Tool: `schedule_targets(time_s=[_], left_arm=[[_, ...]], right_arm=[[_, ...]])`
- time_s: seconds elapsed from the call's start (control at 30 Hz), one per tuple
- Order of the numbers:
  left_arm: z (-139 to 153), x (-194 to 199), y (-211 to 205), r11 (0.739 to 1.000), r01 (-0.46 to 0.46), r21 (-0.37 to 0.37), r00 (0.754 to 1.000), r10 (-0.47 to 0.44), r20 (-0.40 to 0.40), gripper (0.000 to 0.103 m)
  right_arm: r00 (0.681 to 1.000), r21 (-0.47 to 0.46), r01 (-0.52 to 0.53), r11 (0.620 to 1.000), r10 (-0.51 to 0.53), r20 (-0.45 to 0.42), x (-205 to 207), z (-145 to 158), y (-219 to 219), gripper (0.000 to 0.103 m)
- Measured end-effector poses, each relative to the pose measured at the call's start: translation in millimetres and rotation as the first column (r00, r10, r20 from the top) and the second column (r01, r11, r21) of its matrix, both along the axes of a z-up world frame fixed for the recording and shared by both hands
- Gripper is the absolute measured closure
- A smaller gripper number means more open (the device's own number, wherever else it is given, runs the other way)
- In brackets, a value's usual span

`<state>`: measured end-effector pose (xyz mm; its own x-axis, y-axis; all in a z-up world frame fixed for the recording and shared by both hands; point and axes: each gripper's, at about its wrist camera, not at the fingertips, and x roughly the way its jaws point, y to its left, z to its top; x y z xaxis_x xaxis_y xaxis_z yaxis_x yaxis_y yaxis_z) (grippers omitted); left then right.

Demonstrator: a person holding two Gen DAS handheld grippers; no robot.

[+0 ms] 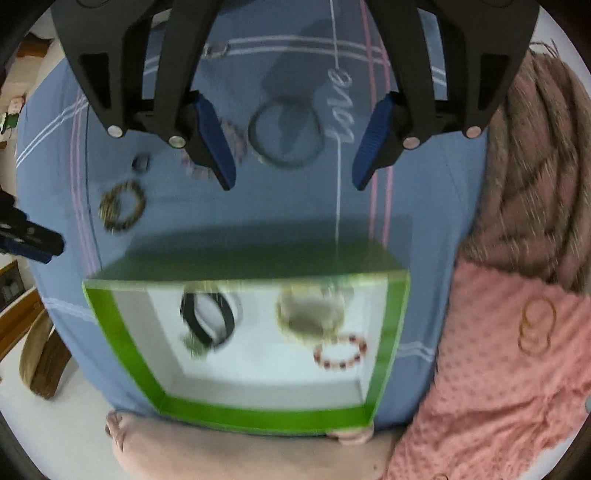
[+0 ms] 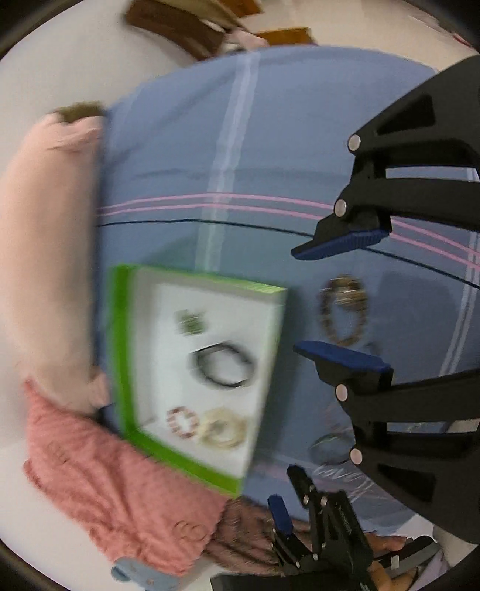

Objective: Organize jewelry

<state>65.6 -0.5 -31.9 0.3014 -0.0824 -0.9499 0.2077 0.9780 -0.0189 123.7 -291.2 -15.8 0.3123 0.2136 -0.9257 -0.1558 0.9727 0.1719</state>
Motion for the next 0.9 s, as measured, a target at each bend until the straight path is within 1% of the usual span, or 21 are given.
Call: schedule_targets(time_s=[0.07, 0.17, 0.23, 0.3, 0.4, 0.57, 0.63, 0.77, 0.8, 0.87, 0.9], left_arm=[[-7, -6, -5, 1.000, 0.018, 0.019, 1.000, -0.017, -0.021, 0.036], [-13, -15, -12, 0.999, 0.039, 0.030, 0.999, -0.038, -0.031, 0.035], [-13, -18, -15, 0.998, 0.049, 0.029, 0.998, -0.048, -0.034, 0.032], [-14, -22, -17, 0.998, 0.056, 0.034, 0.998, -0.055, -0.039, 0.032], [-17, -24, -18, 0.997, 0.061, 0.038, 0.997, -0.059, -0.046, 0.031], [-20, -23, -13, 0.999, 0.038, 0.036, 0.998, -0.036, -0.056, 0.031], [-21, -21, -13, 0.999, 0.037, 0.034, 0.998, -0.035, -0.057, 0.031], [-25, -18, -14, 0.999, 0.041, 0.033, 0.997, -0.038, -0.061, 0.031], [-26, -18, -16, 0.998, 0.044, 0.034, 0.997, -0.042, -0.063, 0.031], [-28, -16, -18, 0.998, 0.050, 0.032, 0.997, -0.048, -0.064, 0.031], [-28, -15, -19, 0.998, 0.053, 0.031, 0.997, -0.051, -0.063, 0.031]], right_arm=[[0.998, -0.024, 0.031, 0.999, -0.033, -0.062, -5, -28, -8, 0.057], [0.991, -0.069, 0.053, 0.996, -0.061, -0.116, -4, -61, -10, 0.059], [0.990, -0.094, 0.051, 0.994, -0.063, -0.128, -3, -73, -5, 0.062], [0.989, -0.094, 0.043, 0.995, -0.056, -0.135, 0, -80, 2, 0.062], [0.989, -0.083, 0.006, 0.997, -0.018, -0.149, -1, -85, 15, 0.062], [0.985, -0.061, -0.078, 0.995, 0.068, -0.160, -9, -87, 41, 0.062], [0.987, -0.063, -0.063, 0.996, 0.052, -0.152, -8, -86, 39, 0.062], [0.990, -0.099, -0.022, 0.995, 0.007, -0.141, -2, -91, 30, 0.062], [0.991, -0.101, -0.027, 0.994, 0.013, -0.132, -2, -90, 30, 0.064], [0.993, -0.136, -0.047, 0.990, 0.031, -0.117, -2, -91, 34, 0.070], [0.993, -0.129, -0.055, 0.990, 0.040, -0.115, -2, -90, 35, 0.079]])
